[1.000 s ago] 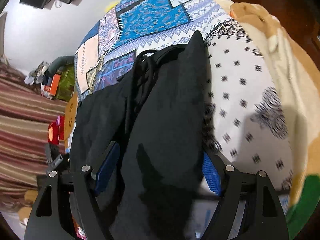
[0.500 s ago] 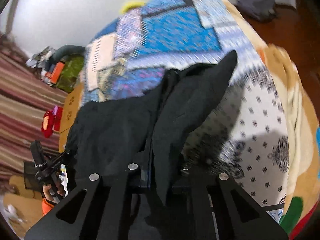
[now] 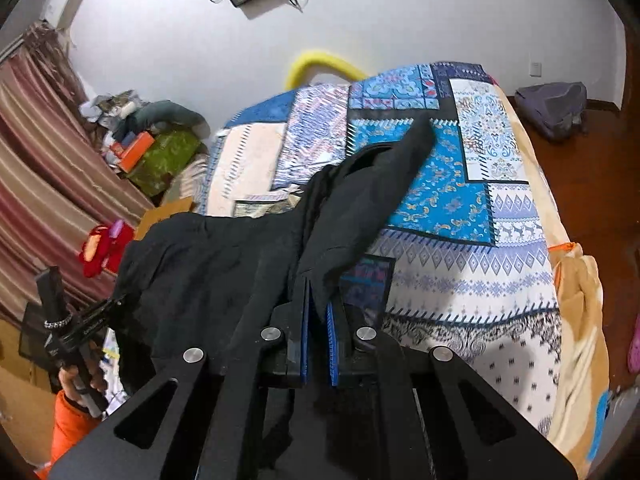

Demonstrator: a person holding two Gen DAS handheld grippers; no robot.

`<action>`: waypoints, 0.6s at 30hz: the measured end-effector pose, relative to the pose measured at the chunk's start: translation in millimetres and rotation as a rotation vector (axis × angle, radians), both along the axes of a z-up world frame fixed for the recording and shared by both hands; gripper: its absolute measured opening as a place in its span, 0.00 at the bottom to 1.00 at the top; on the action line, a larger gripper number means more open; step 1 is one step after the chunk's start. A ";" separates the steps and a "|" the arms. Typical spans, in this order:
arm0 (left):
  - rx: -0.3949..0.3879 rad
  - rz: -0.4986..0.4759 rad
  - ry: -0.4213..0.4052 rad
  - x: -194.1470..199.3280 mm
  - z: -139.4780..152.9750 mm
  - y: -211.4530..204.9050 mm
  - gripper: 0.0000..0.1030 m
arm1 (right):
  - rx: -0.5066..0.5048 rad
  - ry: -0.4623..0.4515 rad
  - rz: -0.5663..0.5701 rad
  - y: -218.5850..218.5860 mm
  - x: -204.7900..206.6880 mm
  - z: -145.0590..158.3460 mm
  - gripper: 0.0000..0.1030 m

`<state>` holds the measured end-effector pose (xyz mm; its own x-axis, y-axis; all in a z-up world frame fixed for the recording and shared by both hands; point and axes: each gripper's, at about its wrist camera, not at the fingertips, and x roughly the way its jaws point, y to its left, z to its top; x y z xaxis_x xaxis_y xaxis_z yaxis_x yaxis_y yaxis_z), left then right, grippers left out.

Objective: Fold large clothes

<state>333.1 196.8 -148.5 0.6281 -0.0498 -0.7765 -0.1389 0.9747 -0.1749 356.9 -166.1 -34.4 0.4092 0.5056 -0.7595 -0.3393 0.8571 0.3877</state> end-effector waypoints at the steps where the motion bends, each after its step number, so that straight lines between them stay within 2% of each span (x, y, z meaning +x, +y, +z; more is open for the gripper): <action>1: 0.012 0.013 0.028 5.9 -11.3 4.4 0.11 | -0.050 -0.011 -0.010 3.8 5.5 -11.0 0.06; 3: 0.010 0.051 0.097 17.3 -37.7 17.8 0.12 | -0.099 -0.017 -0.013 8.6 10.0 -24.0 0.06; 5: -0.011 0.078 0.159 24.6 -63.2 30.9 0.16 | -0.108 0.035 -0.017 6.9 16.8 -47.2 0.06; 9: -0.013 0.121 0.230 23.0 -94.6 44.0 0.26 | -0.203 0.028 -0.025 7.2 16.4 -68.4 0.06; 13: 0.051 0.109 0.232 14.0 -87.8 35.1 0.30 | -0.212 0.048 -0.004 3.1 8.0 -66.1 0.06; 16: 0.109 0.100 0.211 2.4 -69.0 26.2 0.31 | -0.239 0.003 0.009 3.3 -7.9 -49.3 0.07; 18: 0.153 0.098 0.177 -7.1 -53.1 20.9 0.37 | -0.235 -0.033 0.017 4.6 -19.6 -35.9 0.07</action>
